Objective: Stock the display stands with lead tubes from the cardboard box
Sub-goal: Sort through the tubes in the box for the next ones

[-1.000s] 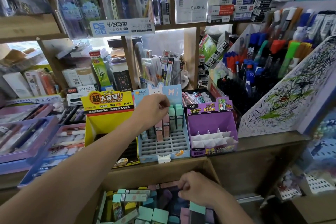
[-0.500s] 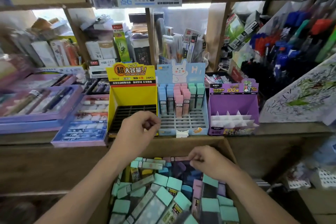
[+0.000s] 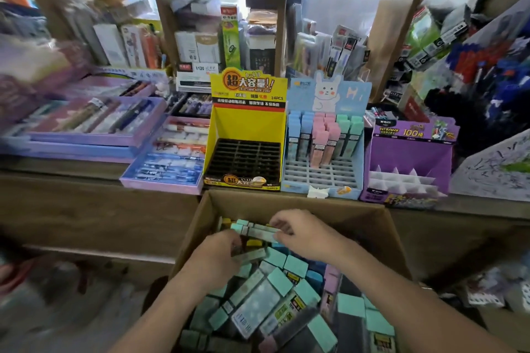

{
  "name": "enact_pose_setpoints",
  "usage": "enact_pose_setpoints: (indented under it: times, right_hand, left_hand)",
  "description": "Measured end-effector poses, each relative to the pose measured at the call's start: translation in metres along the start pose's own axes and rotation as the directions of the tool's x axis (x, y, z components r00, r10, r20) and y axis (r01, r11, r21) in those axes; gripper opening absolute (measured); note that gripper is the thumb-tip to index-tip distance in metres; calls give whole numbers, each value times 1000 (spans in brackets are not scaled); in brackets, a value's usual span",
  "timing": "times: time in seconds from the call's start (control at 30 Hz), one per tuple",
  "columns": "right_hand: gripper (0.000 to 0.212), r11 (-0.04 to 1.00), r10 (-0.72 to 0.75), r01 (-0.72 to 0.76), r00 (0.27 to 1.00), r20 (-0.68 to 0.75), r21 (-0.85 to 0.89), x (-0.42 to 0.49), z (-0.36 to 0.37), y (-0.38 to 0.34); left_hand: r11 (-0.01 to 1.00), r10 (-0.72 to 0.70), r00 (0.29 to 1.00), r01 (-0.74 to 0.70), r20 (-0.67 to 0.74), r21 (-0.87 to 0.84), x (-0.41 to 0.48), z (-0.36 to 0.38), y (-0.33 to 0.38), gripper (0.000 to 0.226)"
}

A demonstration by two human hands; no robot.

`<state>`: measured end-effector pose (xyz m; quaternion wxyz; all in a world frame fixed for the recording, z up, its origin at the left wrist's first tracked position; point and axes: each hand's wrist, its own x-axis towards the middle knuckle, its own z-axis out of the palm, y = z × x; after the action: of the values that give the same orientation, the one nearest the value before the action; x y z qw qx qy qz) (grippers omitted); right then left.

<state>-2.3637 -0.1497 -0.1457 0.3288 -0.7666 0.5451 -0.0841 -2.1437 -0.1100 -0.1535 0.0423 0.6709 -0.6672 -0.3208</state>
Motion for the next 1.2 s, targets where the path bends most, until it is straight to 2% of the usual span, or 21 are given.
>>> enact_pose_setpoints:
  times: [0.07,0.13,0.2,0.33,0.43,0.5,0.63,0.7,0.83,0.93,1.03,1.2]
  right_hand:
    - [40,993,-18,15,999,-27,-121,10,11,-9]
    - [39,973,-6,-4,999,-39,-230,17,22,-16]
    - [36,961,23,-33,999,-40,-273,21,30,-18]
    - [27,968,13,-36,995,-95,-249,21,37,-12]
    - [39,991,43,-59,991,-126,-124,19,35,-6]
    - [39,994,87,-94,989,-115,-50,17,31,-3]
    - [13,988,145,-146,989,-28,-55,8,25,2]
    - [10,984,172,-172,985,-24,-34,2,22,5]
    - [16,953,250,-243,968,-19,182,-10,13,8]
    - [16,874,296,-276,955,11,399,-20,4,8]
    - [17,746,278,-263,958,73,612,-31,-1,8]
    - [21,559,244,-229,964,105,797,-47,-3,4]
  left_hand:
    - [998,-10,1000,11,-15,68,-1,1,2,24]
    - [993,-2,999,6,-34,119,-1,2,4,15]
    - [988,-2,999,9,-49,157,-2,5,4,16]
    - [986,-2,999,10,-44,169,-2,5,5,22]
    - [992,-9,1000,12,-25,128,-1,3,6,27]
    - [994,-6,1000,7,-9,113,0,3,8,29]
    - [998,2,1000,-4,26,56,0,3,13,31]
    - [1000,-1,999,1,40,-7,0,2,15,33]
    - [977,28,995,-7,93,-215,0,-4,15,24]
    - [916,52,995,-13,86,-401,-2,-8,19,14]
    - [805,36,996,22,85,-593,-5,-15,24,14]
    - [561,23,990,102,138,-821,-8,-18,37,26]
